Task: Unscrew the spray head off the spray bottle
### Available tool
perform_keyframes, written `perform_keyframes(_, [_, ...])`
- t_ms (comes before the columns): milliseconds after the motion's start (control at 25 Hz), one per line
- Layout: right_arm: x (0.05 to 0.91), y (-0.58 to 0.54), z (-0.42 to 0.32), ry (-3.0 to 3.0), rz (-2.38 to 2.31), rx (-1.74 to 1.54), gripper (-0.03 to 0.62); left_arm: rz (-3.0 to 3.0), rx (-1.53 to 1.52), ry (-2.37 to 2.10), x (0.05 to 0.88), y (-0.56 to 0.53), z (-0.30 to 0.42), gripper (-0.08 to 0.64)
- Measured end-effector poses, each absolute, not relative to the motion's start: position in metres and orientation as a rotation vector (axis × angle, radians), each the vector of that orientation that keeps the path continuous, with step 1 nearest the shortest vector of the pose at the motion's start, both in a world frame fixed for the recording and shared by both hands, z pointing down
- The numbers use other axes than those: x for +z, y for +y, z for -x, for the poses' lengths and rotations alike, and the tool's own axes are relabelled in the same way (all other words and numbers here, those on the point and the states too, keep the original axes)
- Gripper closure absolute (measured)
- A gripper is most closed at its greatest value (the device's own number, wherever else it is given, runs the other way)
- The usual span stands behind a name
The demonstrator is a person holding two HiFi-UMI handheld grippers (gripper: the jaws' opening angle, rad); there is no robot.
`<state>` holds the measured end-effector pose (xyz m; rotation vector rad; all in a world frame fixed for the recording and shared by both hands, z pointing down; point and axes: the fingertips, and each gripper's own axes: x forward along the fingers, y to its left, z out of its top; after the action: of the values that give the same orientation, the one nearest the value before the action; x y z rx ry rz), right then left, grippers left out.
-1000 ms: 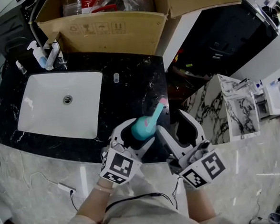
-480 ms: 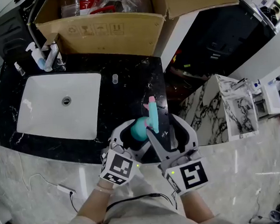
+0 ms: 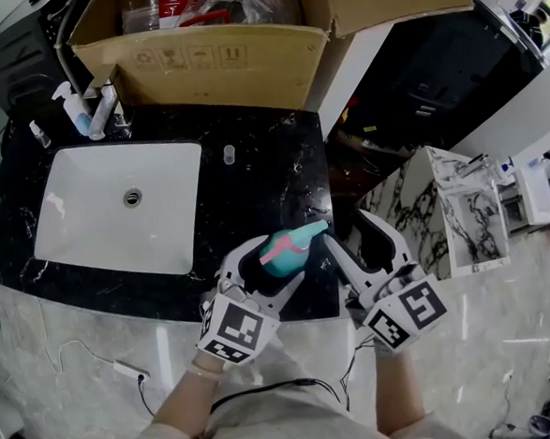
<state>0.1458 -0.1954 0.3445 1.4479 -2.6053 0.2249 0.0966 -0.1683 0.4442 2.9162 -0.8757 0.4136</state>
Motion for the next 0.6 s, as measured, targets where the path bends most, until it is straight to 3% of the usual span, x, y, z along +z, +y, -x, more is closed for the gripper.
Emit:
perform_keyframes(280, [0.361,-0.168,-0.115,-2.726,-1.298,0.365,0.422,-2.910,0.406,-0.885,0.445,-0.168,-0.096,0.249])
perform_keyframes(480, [0.380,-0.180,-0.092,-2.705,-1.257,0.417,0.374,-2.911,0.407,-0.885,0.445,-0.168,-0.096,0.249])
perform_keyframes(600, [0.370,-0.186,-0.087,-2.728,-1.269,0.375,0.394,-2.910,0.409,-0.888,0.445,-0.168,-0.096,0.249])
